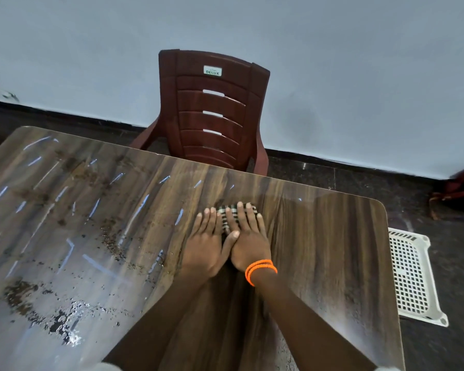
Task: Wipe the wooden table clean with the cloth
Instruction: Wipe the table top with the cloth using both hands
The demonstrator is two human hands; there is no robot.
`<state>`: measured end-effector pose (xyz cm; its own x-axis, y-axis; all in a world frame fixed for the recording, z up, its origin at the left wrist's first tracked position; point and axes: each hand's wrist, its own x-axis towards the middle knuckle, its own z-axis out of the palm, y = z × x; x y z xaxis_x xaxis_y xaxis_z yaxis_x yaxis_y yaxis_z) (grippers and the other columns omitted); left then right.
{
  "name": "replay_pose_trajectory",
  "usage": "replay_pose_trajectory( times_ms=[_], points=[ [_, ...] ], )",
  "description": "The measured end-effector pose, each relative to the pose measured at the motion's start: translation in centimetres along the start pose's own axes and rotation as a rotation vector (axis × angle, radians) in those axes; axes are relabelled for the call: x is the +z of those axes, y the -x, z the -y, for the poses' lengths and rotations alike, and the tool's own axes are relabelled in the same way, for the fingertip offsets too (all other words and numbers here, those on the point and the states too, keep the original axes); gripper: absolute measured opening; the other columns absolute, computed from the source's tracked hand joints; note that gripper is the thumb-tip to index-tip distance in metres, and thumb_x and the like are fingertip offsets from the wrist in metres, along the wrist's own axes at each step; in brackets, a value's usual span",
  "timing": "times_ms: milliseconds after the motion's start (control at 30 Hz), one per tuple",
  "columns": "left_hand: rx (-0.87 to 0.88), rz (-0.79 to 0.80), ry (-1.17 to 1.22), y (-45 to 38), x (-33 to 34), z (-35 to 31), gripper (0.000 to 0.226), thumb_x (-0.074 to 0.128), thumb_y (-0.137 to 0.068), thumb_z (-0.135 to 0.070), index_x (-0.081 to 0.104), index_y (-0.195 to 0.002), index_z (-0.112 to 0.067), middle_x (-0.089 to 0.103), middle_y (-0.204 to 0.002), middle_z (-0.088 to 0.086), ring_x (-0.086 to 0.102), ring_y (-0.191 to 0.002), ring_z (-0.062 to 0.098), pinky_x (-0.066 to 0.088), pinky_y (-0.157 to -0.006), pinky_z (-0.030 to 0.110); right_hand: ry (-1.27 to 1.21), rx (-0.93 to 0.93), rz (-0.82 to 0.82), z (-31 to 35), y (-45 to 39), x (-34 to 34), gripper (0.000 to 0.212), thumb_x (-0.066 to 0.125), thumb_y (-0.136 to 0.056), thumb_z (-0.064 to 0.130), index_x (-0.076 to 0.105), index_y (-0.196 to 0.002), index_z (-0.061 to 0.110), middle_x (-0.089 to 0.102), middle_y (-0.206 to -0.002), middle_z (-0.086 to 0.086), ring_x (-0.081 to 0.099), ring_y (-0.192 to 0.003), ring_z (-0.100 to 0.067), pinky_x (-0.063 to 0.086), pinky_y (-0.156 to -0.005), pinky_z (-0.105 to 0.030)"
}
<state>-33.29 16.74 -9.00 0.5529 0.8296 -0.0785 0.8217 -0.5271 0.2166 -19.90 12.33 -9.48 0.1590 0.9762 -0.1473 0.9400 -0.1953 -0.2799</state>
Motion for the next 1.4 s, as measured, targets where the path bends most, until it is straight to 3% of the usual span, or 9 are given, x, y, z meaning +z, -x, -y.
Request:
replay_pose_trajectory(
  times_ms=[267, 500, 633, 733, 867, 1133, 1267, 1333, 1400],
  points=[
    [0.247, 0.056, 0.067, 2.1, 1.8, -7.7, 0.091, 0.015, -0.103, -0.069, 0.035, -0.153, 0.005, 0.031, -0.160, 0.025, 0.017, -0.155, 0.031, 0.017, -0.125, 0.049, 0.009, 0.167, -0.130, -6.6, 8.7, 0.5, 0.067, 0.039, -0.095, 0.036, 0.023, -0.160, 0.029, 0.019, -0.169, -0.005, 0.011, -0.157, -0.024, 0.020, -0.122, -0.054],
    [0.345, 0.140, 0.030, -5.1, 2.8, -17.2, 0.095, 0.005, -0.099, -0.071, 0.020, -0.157, 0.003, 0.017, -0.166, 0.023, 0.003, -0.157, 0.029, -0.001, -0.127, 0.046, 0.063, 0.377, -0.166, -16.1, 7.7, -2.4, 0.066, 0.028, -0.095, 0.040, 0.026, -0.160, 0.028, 0.016, -0.169, -0.004, 0.013, -0.156, -0.023, 0.008, -0.124, -0.050],
    [0.329, 0.140, -0.012, -9.2, 2.3, -18.6, 0.104, -0.016, -0.090, -0.072, 0.015, -0.159, 0.000, 0.012, -0.168, 0.019, -0.002, -0.157, 0.027, -0.006, -0.126, 0.045, 0.049, 0.392, -0.117, -18.8, 4.2, -4.1, 0.070, 0.011, -0.092, 0.049, 0.007, -0.160, 0.035, 0.000, -0.170, 0.002, -0.002, -0.156, -0.019, -0.001, -0.125, -0.047],
    [0.319, 0.131, -0.010, -11.4, 1.9, -18.1, 0.107, -0.021, -0.084, -0.070, 0.013, -0.160, -0.003, 0.010, -0.169, 0.015, -0.003, -0.157, 0.025, -0.006, -0.126, 0.046, 0.026, 0.401, -0.074, -19.0, 1.3, -5.0, 0.073, 0.001, -0.088, 0.055, -0.006, -0.158, 0.037, -0.014, -0.168, 0.005, -0.014, -0.155, -0.017, -0.009, -0.124, -0.042],
    [0.283, 0.091, -0.007, -13.6, 1.7, -15.5, 0.112, -0.030, -0.082, -0.071, 0.016, -0.160, -0.005, 0.014, -0.169, 0.013, 0.001, -0.157, 0.023, -0.003, -0.126, 0.046, 0.033, 0.378, -0.037, -17.5, -2.1, -5.6, 0.061, 0.018, -0.104, 0.045, -0.006, -0.160, 0.035, -0.016, -0.169, 0.002, -0.018, -0.155, -0.019, -0.009, -0.125, -0.042],
    [0.121, 0.045, -0.040, -13.8, -0.4, -6.0, 0.099, -0.013, -0.089, -0.068, 0.019, -0.160, -0.007, 0.018, -0.168, 0.013, 0.006, -0.157, 0.022, -0.002, -0.127, 0.043, 0.062, 0.181, -0.006, -9.4, -8.6, -4.3, 0.062, 0.024, -0.106, 0.037, -0.004, -0.162, 0.031, -0.011, -0.170, -0.003, -0.016, -0.156, -0.023, -0.009, -0.126, -0.043],
    [0.068, -0.001, -0.014, -10.8, -0.4, -2.5, 0.095, -0.006, -0.095, -0.068, 0.023, -0.159, -0.005, 0.022, -0.166, 0.015, 0.009, -0.157, 0.023, 0.001, -0.127, 0.041, 0.016, 0.101, 0.001, -5.4, -7.9, -2.9, 0.064, 0.005, -0.099, 0.044, -0.003, -0.162, 0.031, -0.010, -0.170, -0.001, -0.018, -0.155, -0.020, -0.007, -0.126, -0.043],
    [0.070, -0.024, 0.015, -9.2, 0.0, -2.4, 0.096, -0.005, -0.097, -0.070, 0.025, -0.158, -0.002, 0.025, -0.165, 0.018, 0.011, -0.156, 0.024, 0.004, -0.128, 0.042, 0.001, 0.072, 0.001, -5.2, -6.3, -2.6, 0.069, -0.001, -0.096, 0.048, 0.002, -0.162, 0.031, -0.006, -0.171, 0.001, -0.015, -0.155, -0.019, -0.007, -0.126, -0.043],
    [0.097, -0.019, 0.031, -7.9, 0.4, -3.3, 0.098, -0.003, -0.098, -0.072, 0.027, -0.157, 0.000, 0.027, -0.163, 0.021, 0.013, -0.156, 0.027, 0.006, -0.128, 0.043, 0.005, 0.061, -0.048, -5.8, -4.3, -2.2, 0.065, 0.010, -0.100, 0.048, 0.015, -0.162, 0.030, 0.008, -0.170, 0.000, -0.003, -0.157, -0.020, -0.001, -0.125, -0.044]
  ],
)
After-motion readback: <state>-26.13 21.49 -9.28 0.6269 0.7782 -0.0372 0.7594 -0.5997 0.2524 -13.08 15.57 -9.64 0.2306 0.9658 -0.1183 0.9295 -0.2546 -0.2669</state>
